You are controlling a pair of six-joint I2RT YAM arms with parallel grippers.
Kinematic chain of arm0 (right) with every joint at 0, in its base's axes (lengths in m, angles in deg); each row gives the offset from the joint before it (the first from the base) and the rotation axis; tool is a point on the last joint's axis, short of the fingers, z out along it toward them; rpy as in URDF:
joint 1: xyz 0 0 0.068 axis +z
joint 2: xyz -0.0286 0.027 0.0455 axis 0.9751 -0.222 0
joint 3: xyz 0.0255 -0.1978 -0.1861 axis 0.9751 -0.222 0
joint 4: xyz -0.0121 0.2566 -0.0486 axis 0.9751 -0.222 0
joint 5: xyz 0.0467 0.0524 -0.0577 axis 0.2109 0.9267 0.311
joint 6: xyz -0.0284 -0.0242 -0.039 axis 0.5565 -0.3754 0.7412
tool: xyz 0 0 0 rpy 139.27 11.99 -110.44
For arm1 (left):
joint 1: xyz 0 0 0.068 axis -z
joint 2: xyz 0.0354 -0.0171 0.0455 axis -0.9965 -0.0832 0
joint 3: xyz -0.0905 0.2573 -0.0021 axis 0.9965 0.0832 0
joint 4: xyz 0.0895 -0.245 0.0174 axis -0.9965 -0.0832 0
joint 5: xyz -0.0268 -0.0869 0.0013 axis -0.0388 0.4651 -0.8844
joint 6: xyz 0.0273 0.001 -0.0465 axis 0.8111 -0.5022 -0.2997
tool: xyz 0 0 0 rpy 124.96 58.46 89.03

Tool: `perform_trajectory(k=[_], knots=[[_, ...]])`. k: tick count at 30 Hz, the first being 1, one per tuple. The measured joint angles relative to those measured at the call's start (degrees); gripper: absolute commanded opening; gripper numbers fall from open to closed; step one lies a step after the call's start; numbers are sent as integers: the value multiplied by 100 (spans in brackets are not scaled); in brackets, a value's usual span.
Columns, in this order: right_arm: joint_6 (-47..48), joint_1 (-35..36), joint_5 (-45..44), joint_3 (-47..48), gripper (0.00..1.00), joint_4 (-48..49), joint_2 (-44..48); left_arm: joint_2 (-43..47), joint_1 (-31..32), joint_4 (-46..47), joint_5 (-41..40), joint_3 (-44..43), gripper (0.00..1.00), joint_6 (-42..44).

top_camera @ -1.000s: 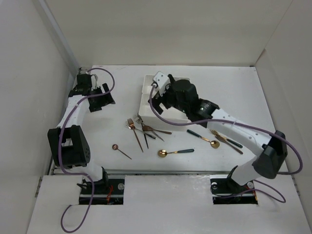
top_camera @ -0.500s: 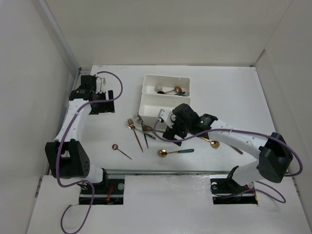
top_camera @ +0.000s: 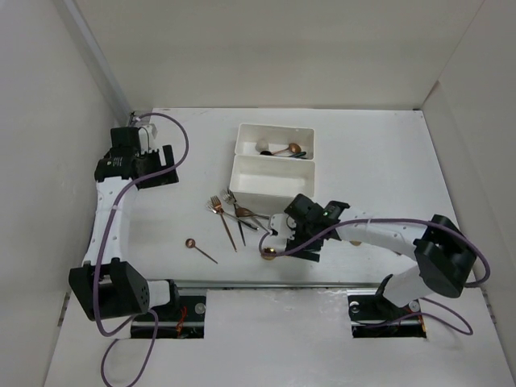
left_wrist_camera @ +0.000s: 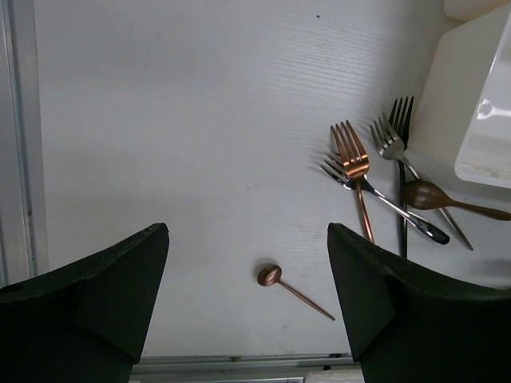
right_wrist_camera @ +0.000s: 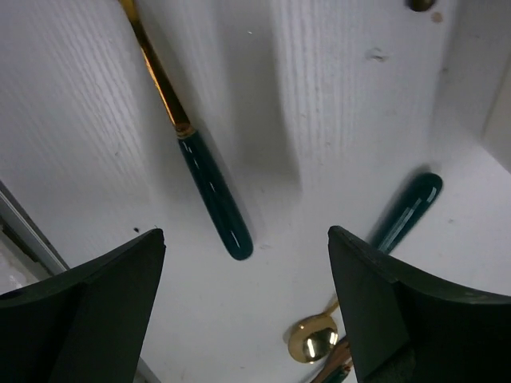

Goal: Sort the eating utensils into containers

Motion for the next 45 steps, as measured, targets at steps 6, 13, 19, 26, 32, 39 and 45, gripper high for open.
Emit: perform_trajectory(k=[6,13,19,26,32,39,45], knots=[[-68,234,107,-7,58,297,-695,-87,-66,-2,33,0,78,-11],[-240,404,76,127,0,380,-946,-225,-63,0,114,0,78,0],[-269,474,46,330,0,363,-1110,-240,-63,22,125,0,78,74],[-544,487,413,501,0,402,-313,-238,-63,85,234,129,77,76],[-811,87,560,1886,0,1469,664,-238,-20,98,424,138,71,-42],[-358,-1239,-291,4260,0,2485,-1250,-402,695,188,879,407,69,-391],[286,-1692,-966,5366,0,2583,-3482,-793,1207,424,1429,1086,69,-791]])
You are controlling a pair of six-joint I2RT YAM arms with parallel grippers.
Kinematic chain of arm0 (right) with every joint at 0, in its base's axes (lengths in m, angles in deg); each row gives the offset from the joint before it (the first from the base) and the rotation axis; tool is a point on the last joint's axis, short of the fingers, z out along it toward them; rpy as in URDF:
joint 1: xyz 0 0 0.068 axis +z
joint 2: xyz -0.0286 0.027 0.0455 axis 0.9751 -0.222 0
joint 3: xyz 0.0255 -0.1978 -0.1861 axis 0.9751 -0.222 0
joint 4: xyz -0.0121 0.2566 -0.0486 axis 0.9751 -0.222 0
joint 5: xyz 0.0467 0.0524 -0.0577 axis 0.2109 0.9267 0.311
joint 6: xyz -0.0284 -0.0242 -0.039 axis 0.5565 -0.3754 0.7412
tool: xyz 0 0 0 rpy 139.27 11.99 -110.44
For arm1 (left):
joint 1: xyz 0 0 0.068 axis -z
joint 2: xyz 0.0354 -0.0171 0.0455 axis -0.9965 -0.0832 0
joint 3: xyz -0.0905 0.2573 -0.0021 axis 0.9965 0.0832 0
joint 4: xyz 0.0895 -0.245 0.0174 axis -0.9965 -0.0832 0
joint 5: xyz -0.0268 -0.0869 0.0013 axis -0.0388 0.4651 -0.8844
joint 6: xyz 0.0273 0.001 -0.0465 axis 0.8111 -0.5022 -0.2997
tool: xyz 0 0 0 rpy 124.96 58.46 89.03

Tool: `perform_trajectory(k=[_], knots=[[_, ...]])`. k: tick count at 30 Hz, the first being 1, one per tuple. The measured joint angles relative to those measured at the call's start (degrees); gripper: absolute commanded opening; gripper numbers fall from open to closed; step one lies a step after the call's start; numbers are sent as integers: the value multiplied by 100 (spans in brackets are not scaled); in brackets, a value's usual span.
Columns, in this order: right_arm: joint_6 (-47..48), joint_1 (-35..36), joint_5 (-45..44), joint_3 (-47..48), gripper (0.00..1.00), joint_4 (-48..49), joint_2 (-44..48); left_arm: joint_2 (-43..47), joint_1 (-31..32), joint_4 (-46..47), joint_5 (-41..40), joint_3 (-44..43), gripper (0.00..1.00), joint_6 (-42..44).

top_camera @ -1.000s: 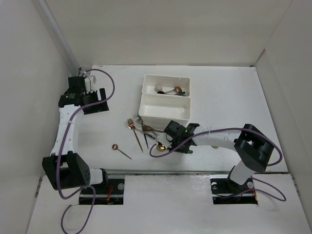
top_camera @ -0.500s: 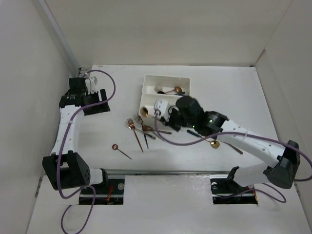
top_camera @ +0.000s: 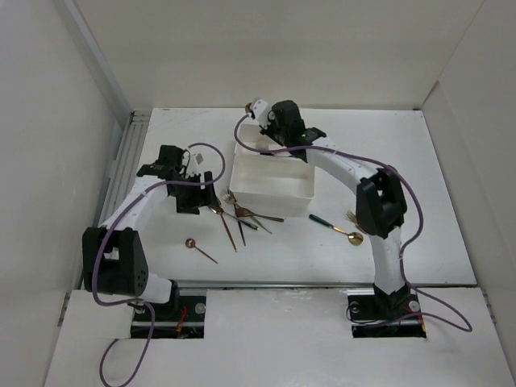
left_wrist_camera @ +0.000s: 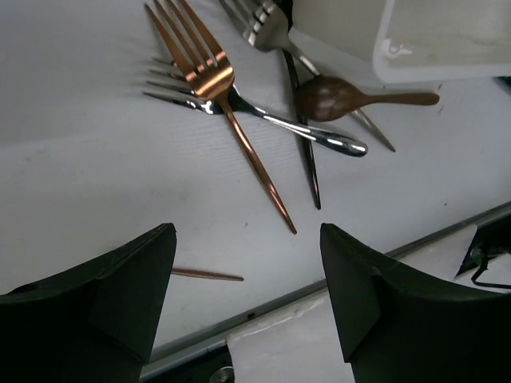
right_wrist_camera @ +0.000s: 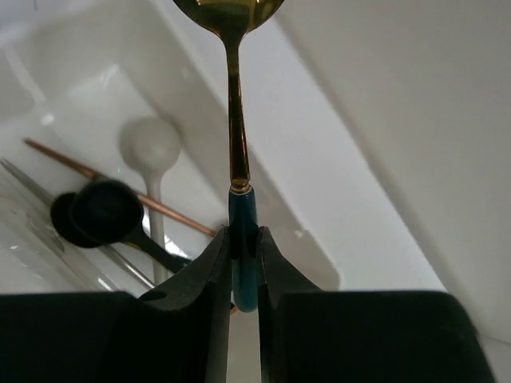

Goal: Sort the eating utensils into containers

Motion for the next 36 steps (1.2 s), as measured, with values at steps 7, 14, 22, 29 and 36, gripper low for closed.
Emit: perform_trajectory(k=[7,14,22,29,36], knots=[[420,-35,-203,-4,15,-286,-765,-367,365,140,116,481,69,-498],[612,-35,-398,-35,49,-87,-743,-981,1084,308,-208,293,56,-1016],[706,-55,-411,-313,49,24,-503,-1331,1099,293,-992,260,50,-1360],[542,-55,-487,-553,49,76,-7,-1622,1182,361,-953,179,52,-1550],[260,-55,-579,-1163,49,264,920,-1821,1298,358,-1091,61,40,-1790]])
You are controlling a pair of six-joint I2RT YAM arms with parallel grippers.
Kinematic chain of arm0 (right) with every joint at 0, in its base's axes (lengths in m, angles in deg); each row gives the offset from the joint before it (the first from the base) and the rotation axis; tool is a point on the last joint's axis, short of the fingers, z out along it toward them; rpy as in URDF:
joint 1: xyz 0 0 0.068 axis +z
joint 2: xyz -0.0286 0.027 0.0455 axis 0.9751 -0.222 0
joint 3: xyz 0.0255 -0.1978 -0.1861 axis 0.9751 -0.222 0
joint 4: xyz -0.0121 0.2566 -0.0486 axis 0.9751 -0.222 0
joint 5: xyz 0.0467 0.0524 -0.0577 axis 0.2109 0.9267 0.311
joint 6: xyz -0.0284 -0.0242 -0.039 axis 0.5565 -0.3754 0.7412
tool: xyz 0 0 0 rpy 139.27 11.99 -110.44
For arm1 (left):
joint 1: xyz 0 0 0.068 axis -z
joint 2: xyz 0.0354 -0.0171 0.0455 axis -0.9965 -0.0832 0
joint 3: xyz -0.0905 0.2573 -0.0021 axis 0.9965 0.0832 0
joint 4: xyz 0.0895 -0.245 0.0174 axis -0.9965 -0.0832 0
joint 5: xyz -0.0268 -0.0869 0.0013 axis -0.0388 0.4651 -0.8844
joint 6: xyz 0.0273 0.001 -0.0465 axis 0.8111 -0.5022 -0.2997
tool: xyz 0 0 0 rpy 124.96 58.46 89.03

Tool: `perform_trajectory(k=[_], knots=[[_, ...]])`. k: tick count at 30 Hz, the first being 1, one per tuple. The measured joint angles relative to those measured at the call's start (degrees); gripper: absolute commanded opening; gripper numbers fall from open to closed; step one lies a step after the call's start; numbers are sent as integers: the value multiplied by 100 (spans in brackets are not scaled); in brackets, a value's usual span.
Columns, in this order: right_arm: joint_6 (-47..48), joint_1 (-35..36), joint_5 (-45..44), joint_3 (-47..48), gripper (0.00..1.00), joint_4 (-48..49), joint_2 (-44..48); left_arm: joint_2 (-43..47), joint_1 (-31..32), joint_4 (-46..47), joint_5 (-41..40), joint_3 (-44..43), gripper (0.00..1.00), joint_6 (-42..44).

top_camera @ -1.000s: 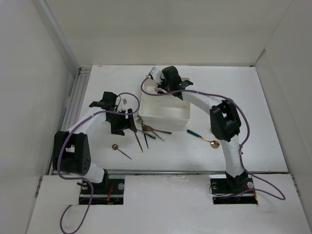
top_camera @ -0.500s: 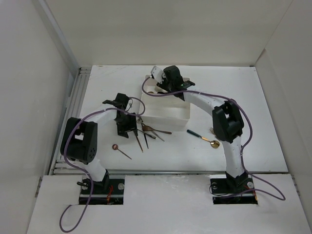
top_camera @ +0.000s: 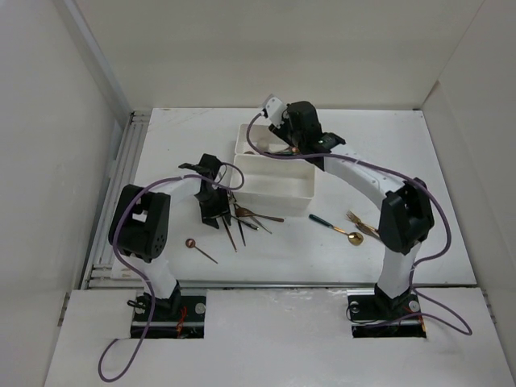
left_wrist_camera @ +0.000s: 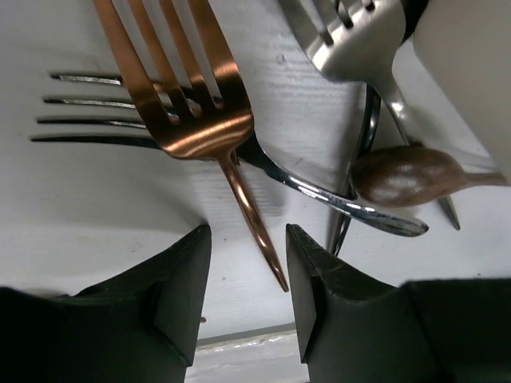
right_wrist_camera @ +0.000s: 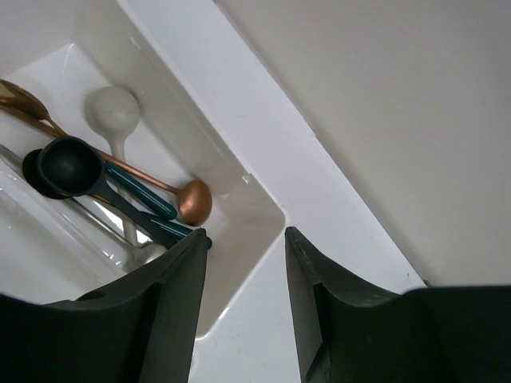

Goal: Sort the eating utensils into containers

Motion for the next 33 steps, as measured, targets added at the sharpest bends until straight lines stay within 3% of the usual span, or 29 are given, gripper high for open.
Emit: perform_trajectory(k=[3,7,9,13,26,33], knots=[[-118,0,-70,-210,49,105,369,-149,46,-114,-151,-201,40,-46],[-190,35,-400,-402,49,205,761,-225,168,-133,-619,-330,25,-55],[-173,74,-610,-476,49,238,914,-227,210,-142,-776,-332,12,-52],[-103,199,-892,-688,49,326,1233,-223,221,-142,-973,-306,0,-52],[83,286,-1141,-1145,51,669,2017,63,205,-142,-1200,-221,0,186],[-74,308,-966,-1421,51,763,2166,1106,44,-372,-1749,-817,0,927]])
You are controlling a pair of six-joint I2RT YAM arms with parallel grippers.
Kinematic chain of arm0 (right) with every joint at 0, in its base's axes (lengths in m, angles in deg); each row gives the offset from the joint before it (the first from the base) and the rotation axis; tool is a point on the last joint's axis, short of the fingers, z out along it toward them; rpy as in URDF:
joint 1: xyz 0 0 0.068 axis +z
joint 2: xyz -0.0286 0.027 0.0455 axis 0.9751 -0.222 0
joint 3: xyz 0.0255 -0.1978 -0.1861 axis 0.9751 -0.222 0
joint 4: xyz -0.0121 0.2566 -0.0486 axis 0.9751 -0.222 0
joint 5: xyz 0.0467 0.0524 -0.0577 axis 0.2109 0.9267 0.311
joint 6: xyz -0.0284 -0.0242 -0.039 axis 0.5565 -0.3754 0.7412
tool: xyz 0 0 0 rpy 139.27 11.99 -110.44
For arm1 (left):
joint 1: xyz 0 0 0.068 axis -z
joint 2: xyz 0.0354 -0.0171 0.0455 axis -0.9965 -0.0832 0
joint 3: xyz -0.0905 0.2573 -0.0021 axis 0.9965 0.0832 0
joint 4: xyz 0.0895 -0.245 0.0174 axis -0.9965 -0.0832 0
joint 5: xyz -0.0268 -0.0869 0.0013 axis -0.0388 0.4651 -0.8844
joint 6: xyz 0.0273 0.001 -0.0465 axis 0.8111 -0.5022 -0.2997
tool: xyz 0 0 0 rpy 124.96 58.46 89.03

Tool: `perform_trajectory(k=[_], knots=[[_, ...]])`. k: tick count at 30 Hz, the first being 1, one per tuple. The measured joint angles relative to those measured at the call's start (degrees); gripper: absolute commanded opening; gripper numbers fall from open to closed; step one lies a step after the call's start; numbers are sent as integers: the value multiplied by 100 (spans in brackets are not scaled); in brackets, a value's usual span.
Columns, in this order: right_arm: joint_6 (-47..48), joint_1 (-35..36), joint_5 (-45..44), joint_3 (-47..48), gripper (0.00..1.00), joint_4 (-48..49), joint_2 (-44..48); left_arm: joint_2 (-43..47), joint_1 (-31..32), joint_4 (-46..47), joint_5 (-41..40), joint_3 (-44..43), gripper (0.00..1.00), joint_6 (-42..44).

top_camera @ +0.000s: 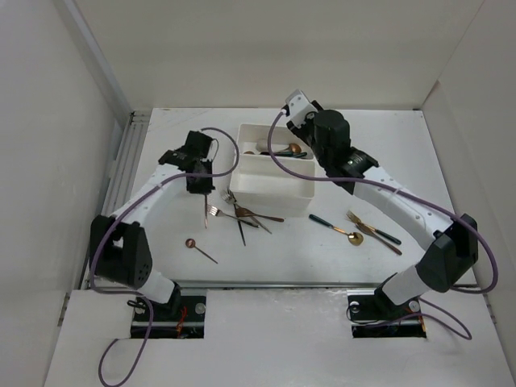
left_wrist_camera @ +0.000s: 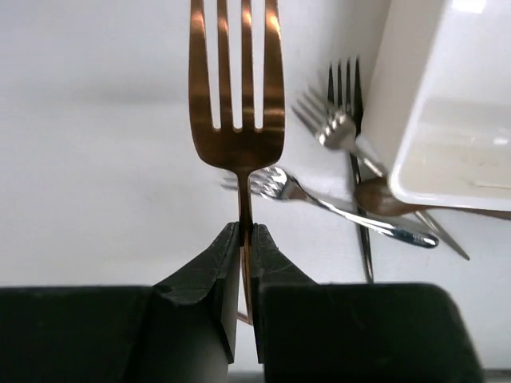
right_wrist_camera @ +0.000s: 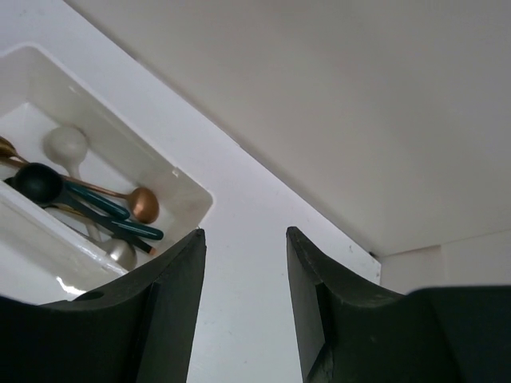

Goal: Sort the eating utensils into containers

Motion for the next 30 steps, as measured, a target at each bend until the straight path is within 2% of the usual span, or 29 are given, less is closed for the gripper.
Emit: perform_trajectory(k=[3,7,11,15,22,29,30], knots=[[-155,4,219,-249,51,98,273,439,-79,245,-177,-278,0,702],[-605,-90,544,-619,51,236,715,516,232,741,-317,-809,0,2201],[-1130,-483,793,-1058,51,356,1250,-87,1008,1231,-258,-1952,0,3685],[-1392,-833,831,-1574,51,424,1812,-804,1550,1683,-214,-2564,0,4734],[-1606,-1099,879,-2291,59,433,2712,-2011,2197,1987,-168,-2680,0,5613],[-1797,-1410,1137,-2341,62,162,3001,-2288,2350,2181,-153,-2411,0,5917],[-1814,-1425,1161,-2341,62,101,3001,-2267,2350,2260,-142,-2347,7,5932]])
